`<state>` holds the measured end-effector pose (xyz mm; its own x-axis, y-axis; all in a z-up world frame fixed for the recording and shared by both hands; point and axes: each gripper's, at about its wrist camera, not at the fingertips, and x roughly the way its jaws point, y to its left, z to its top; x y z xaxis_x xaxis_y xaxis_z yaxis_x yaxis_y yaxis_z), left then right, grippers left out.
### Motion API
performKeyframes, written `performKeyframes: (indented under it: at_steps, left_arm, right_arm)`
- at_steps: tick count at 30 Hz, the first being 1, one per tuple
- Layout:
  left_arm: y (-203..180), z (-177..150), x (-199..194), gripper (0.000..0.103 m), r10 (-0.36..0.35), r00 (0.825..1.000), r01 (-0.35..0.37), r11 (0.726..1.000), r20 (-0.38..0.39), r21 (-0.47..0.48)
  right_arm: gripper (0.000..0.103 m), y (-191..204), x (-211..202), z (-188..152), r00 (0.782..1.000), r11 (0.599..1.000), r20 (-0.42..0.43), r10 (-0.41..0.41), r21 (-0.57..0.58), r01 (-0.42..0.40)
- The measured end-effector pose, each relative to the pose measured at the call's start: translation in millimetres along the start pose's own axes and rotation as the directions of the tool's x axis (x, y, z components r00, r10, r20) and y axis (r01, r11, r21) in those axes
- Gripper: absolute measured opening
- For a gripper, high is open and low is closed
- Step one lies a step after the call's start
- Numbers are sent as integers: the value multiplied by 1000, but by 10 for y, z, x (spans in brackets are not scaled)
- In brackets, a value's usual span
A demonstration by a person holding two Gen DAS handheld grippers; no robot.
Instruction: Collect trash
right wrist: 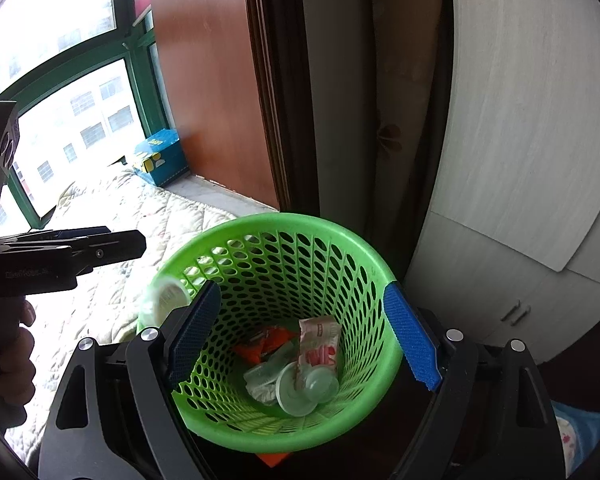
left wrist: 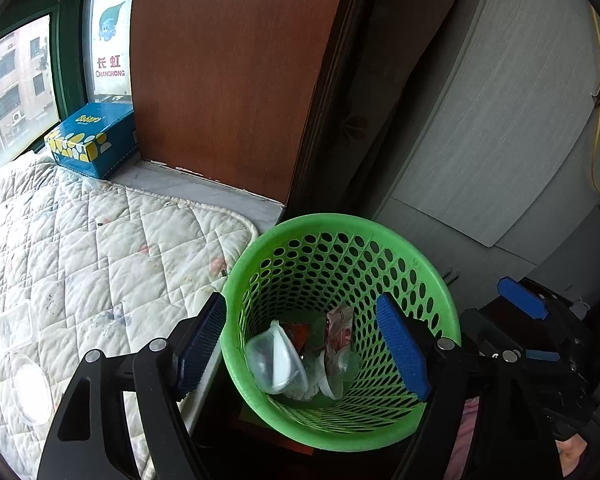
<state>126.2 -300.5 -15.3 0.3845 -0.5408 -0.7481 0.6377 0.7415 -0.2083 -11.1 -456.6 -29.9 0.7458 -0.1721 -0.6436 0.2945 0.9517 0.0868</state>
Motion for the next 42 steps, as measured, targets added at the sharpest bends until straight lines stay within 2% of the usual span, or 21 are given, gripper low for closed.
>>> performKeyframes:
  at_steps: [15, 27, 35, 42]
  left_arm:
    - [165, -54, -204, 82, 55, 998, -55, 998, 37, -18]
    - [684, -192, -423, 84, 144, 988, -138, 985, 51, -104]
    - [1213, -426, -612, 91, 244, 969, -232, 954, 44, -188]
    - [1812, -741, -678, 92, 333, 943, -324, 907, -13, -268]
  right_arm:
    - [83, 159, -28, 30, 1000, 999, 5, 23, -29, -23]
    - [84, 530, 69, 105, 997, 994, -6, 83, -77, -83]
    - [84, 884, 177, 133, 990, 982, -19, 142, -121, -143]
    - [84, 1240, 313, 119, 978, 966, -55, 199, -158, -205]
